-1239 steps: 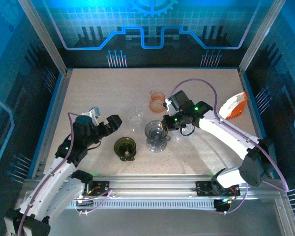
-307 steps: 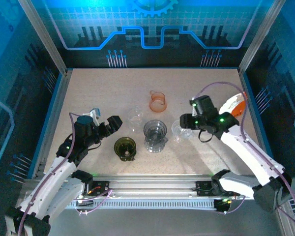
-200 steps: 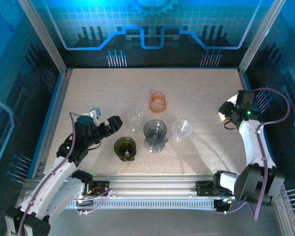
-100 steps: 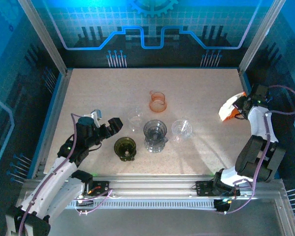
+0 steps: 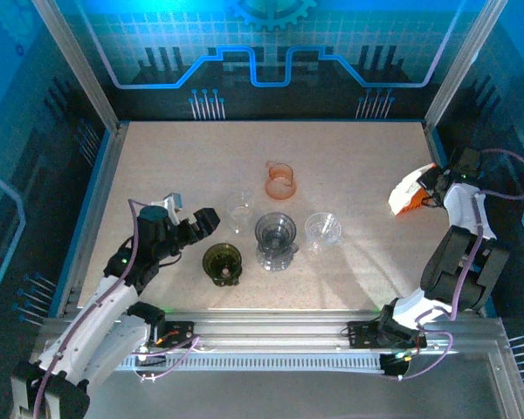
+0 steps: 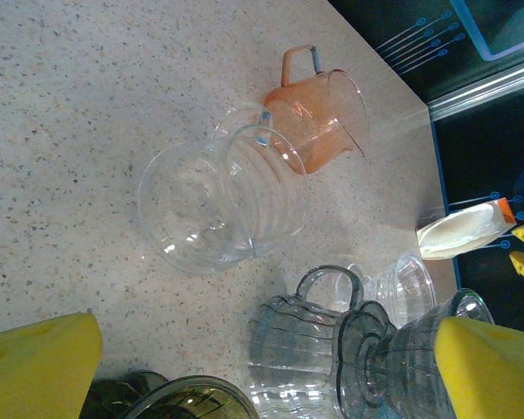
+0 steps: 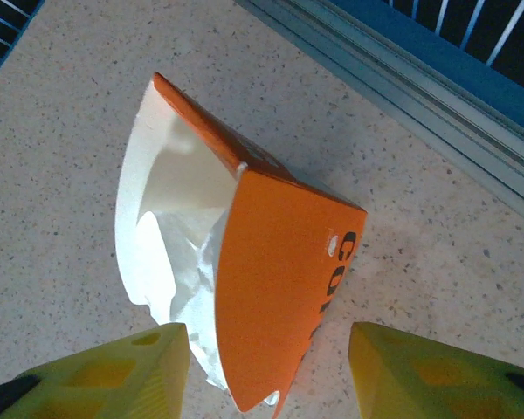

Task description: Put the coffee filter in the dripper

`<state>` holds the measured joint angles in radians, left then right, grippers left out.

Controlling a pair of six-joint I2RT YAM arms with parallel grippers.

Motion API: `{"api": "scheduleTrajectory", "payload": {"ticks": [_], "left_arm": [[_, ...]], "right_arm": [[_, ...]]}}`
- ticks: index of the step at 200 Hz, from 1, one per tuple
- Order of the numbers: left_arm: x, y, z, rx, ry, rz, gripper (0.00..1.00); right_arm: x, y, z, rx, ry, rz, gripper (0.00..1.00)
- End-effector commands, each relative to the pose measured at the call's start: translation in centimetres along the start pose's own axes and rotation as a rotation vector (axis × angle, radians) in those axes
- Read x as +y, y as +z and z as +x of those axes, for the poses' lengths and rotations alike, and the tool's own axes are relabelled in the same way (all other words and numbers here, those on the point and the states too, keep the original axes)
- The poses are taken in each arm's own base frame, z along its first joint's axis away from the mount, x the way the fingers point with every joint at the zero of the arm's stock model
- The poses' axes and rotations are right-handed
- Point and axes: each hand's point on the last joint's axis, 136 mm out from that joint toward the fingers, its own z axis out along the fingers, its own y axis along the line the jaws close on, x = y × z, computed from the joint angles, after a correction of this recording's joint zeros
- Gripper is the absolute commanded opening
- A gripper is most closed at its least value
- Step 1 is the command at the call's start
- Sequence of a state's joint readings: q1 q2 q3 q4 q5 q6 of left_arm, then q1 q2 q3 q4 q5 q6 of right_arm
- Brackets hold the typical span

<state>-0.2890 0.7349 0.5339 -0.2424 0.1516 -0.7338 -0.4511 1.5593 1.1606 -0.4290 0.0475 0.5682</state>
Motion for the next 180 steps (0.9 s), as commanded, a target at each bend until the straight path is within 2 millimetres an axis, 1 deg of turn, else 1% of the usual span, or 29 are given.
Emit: {"api": "scheduleTrajectory", "payload": {"ticks": [1,38,60,79,116,143,163,173,180], "left_arm": [[-0.1,0.4,0.3,0.015,0.002,0.017,0.99],[0.2,0.6,0.4,0.024,-0.001,0.010,0.99],[0.2,0.6,0.3,0.021,-0.001,0.007,0.99],[0.2,0.7,0.3,0.021,-0.002,0.007,0.99],[0.1,0.9,0.3,0.025,-0.005,0.008,0.99],[0.4,1.0,0.4,0.028,-0.006,0.001,0.99],[0.4,1.0,0.4,0.030,-0.005,0.000,0.99],[0.4,1.0,0.4,0.030,-0.004,0.000,0.99],[0.4,1.0,0.4,0.031,-0.004,-0.001,0.99]], "right_arm": [[0.3,0.5,-1.4,-0.017,0.005,-0.010,0.51],[-0.3,1.4,-1.7,-0.001,0.001,0.010,0.45],[-0.2,1.8,-1.6,0.019,-0.014,0.012,0.41],[-0.3,1.9,-1.6,0.019,-0.018,0.014,0.32],[-0.2,2.2,-1.1,0.039,-0.019,0.000,0.12],[0.0,2.2,-1.0,0.049,-0.028,-0.010,0.03],[0.8,2.0,-0.9,0.052,-0.059,-0.023,0.00],[1.6,1.8,-0.8,0.056,-0.087,-0.030,0.00],[2.5,1.6,-0.7,0.058,-0.116,-0.041,0.00]]}}
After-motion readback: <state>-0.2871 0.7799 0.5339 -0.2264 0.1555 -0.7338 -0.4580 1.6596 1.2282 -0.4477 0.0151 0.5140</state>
